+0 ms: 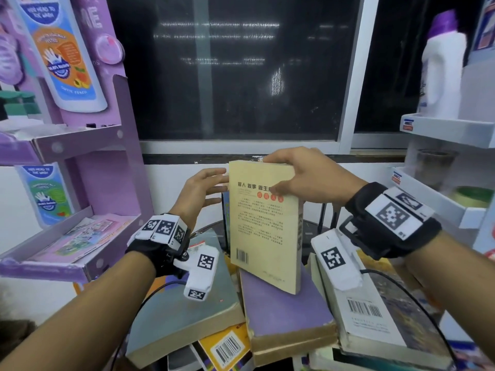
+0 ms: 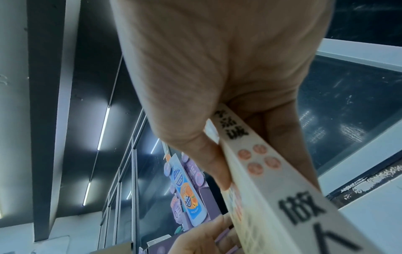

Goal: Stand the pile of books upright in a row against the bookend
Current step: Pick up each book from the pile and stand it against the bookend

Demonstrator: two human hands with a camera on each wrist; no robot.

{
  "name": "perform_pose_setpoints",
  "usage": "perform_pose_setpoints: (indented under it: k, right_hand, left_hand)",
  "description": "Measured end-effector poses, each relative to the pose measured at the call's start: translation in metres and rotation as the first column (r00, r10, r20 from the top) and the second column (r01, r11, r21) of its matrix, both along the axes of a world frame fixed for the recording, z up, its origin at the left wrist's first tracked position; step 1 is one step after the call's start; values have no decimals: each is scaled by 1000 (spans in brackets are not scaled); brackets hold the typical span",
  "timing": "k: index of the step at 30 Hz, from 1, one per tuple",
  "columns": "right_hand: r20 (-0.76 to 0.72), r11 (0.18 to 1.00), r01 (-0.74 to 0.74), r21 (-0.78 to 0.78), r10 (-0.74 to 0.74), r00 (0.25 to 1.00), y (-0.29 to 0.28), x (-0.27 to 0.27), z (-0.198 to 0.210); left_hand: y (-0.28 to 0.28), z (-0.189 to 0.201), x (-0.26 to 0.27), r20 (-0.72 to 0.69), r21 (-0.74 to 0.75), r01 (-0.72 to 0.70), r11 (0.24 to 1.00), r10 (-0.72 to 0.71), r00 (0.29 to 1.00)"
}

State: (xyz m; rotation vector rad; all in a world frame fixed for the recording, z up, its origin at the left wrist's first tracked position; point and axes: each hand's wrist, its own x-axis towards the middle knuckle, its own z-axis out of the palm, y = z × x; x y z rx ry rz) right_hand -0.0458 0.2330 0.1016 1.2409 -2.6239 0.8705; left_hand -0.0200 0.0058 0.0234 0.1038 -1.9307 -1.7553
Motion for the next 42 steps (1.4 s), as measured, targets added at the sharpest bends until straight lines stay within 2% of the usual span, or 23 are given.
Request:
perform_pose_setpoints:
  k: [6,9,18,20,25,34,42]
  right_hand:
    - [-51,991,121,-48,-123,991,-12,-27,-5]
    - [-75,983,175,-48,-178,981,-23,-45,-8]
    - [-53,960,269,-77,-274,960,-67,-93,-22]
    - [-51,960,268,-82,-272,961,-79,-98,-28]
    - [-20,960,264,-95,-267,963,-109,-108,-48]
    - [55,965,257,-53,-255,965,-147,-125,-80]
    - [98,974,225,22,-227,969,-154,-136,-99]
  left_hand:
    - [-16,-22,-39,95,-136,-106,985,119,988]
    - [-23,-30,-54,146,-174,-110,979,136,980]
    - [-32,-39,-73,186,-259,-77,963,127,974]
    - [-33,-42,-74,186,-248,-58,967,106,977]
    - [-38,-49,-78,128,-71,-43,997,52,990]
    - [-43,-56,-80,65,-19,-38,999,39,997]
    - [-45,-60,-81,34,3,-5,1000,5,999]
